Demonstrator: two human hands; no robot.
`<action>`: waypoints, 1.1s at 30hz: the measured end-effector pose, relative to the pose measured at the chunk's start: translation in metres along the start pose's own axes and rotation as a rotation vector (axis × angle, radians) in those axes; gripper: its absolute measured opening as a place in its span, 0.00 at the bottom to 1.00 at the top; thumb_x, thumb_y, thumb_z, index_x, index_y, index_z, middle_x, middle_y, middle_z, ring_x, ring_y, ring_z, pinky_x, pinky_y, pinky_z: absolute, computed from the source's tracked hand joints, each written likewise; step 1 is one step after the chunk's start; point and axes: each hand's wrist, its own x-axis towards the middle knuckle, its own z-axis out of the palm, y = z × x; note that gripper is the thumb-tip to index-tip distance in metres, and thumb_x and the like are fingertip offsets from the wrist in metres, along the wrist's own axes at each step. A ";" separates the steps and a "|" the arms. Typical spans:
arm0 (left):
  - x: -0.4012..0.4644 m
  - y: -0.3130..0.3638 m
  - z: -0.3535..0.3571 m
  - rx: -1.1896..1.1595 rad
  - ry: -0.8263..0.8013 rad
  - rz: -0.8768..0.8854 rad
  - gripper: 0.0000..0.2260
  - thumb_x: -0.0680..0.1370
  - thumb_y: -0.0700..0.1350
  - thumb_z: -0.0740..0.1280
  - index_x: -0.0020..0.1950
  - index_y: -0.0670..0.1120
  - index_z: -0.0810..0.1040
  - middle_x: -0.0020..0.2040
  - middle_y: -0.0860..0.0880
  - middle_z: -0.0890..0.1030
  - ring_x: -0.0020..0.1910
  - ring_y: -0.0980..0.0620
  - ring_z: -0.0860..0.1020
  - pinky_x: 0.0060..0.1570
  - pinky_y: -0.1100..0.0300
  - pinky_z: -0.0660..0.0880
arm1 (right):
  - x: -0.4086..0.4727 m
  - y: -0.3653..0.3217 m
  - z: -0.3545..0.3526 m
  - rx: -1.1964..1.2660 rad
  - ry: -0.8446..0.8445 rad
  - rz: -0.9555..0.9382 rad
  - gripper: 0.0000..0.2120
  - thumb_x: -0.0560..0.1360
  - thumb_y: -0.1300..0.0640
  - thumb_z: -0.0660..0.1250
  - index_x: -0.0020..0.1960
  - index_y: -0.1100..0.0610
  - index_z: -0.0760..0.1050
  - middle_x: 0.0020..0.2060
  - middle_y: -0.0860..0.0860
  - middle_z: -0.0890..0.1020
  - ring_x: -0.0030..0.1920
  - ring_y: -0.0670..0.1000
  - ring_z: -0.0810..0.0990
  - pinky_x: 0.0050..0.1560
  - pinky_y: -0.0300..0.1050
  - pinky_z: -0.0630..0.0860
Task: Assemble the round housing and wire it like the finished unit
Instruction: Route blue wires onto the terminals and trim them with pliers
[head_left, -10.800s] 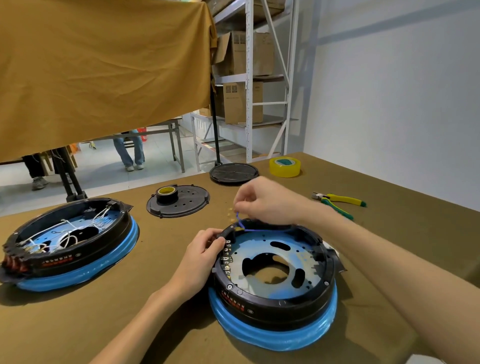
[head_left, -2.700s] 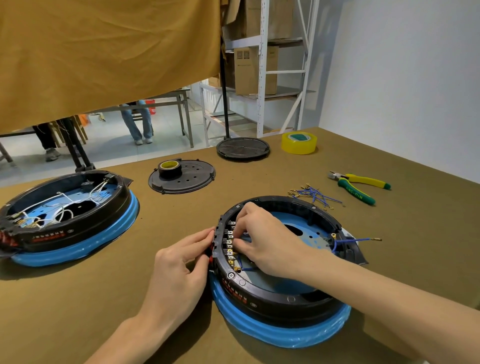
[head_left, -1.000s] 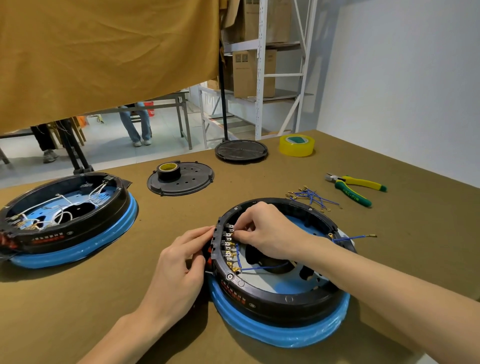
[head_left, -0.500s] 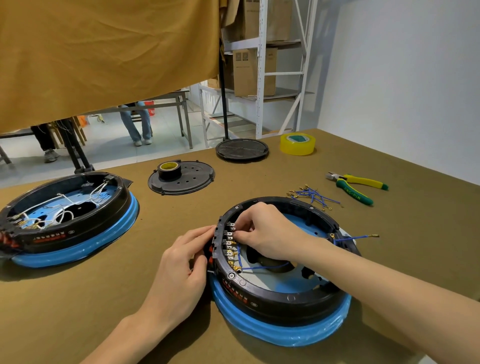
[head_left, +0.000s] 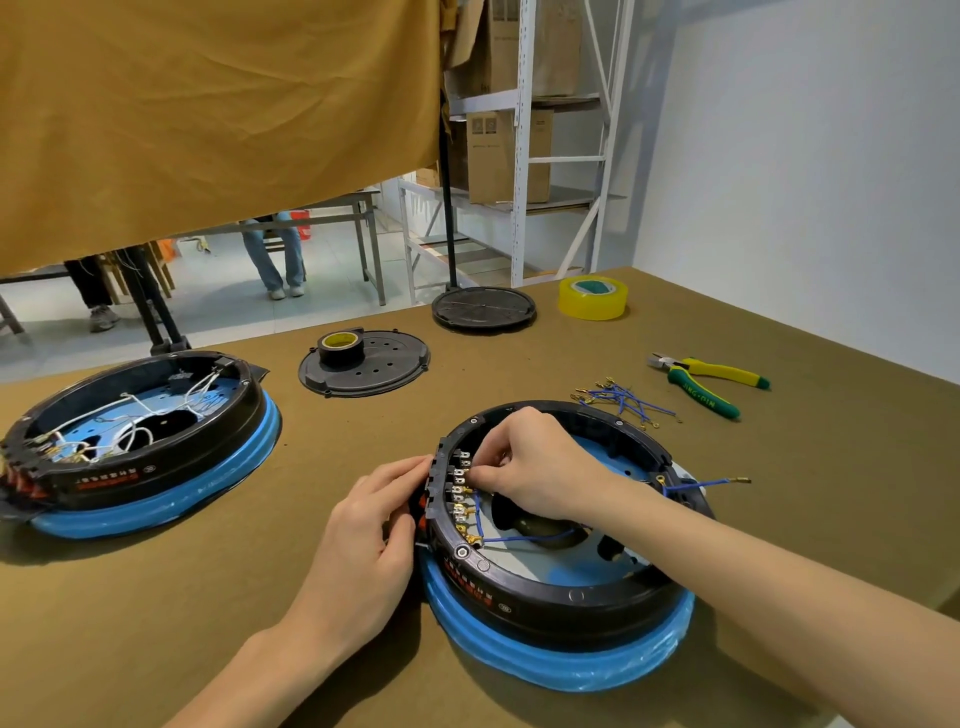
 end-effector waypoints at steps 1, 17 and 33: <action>0.001 -0.001 0.000 -0.005 0.000 -0.003 0.25 0.81 0.35 0.61 0.70 0.61 0.71 0.66 0.72 0.73 0.69 0.69 0.69 0.67 0.69 0.65 | 0.000 0.000 0.000 -0.001 -0.002 -0.007 0.05 0.76 0.58 0.73 0.43 0.55 0.87 0.36 0.47 0.85 0.32 0.39 0.76 0.31 0.28 0.68; 0.048 0.025 0.017 -0.383 -0.121 -0.264 0.15 0.81 0.42 0.68 0.56 0.64 0.76 0.47 0.65 0.85 0.48 0.62 0.84 0.40 0.70 0.78 | -0.001 0.011 -0.062 -0.030 0.363 0.038 0.07 0.77 0.57 0.69 0.50 0.54 0.86 0.43 0.48 0.86 0.44 0.46 0.82 0.47 0.43 0.80; 0.082 0.013 0.036 -0.536 -0.166 -0.328 0.18 0.80 0.37 0.67 0.68 0.51 0.80 0.57 0.50 0.87 0.54 0.47 0.85 0.60 0.46 0.79 | 0.020 0.191 -0.132 -0.513 0.086 0.739 0.45 0.80 0.32 0.58 0.84 0.56 0.42 0.82 0.61 0.50 0.81 0.65 0.52 0.79 0.63 0.51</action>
